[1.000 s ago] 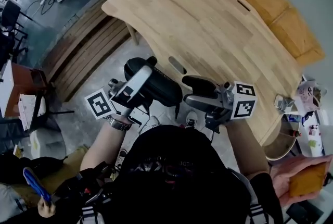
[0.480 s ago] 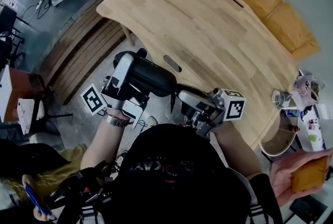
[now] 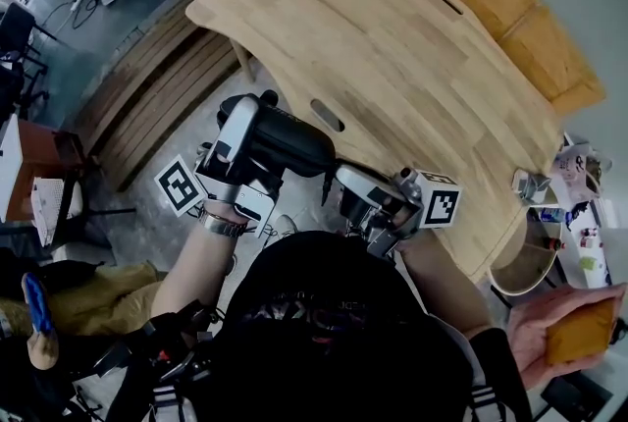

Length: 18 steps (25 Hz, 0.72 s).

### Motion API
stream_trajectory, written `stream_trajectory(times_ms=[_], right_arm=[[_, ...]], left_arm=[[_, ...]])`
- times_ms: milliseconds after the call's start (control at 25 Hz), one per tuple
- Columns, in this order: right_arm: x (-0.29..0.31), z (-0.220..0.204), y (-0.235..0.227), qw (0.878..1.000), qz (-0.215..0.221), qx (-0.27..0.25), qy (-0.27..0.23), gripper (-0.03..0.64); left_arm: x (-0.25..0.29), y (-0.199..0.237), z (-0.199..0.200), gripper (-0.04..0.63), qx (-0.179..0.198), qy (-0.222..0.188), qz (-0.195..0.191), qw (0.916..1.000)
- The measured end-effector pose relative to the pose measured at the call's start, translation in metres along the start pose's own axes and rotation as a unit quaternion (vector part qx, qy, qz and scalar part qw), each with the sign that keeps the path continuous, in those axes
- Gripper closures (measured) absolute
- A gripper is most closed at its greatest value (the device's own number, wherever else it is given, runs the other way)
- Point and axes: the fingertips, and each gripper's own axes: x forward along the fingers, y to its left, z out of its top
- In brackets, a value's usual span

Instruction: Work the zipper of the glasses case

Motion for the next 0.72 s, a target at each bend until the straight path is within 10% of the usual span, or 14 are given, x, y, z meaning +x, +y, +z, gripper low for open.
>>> stream_trajectory(times_ms=[480,720], right_arm=[[-0.016,-0.005,-0.011,0.994,-0.073,-0.075,0.018,0.595],[-0.027,-0.009,-0.017,0.976,-0.129,-0.156,0.080,0.598]], left_arm=[[-0.002,-0.011,-0.017,0.238,0.110,0.037,0.024,0.9930],[-0.002,-0.012,-0.034,0.238,0.219,0.106,0.043,0.9689]])
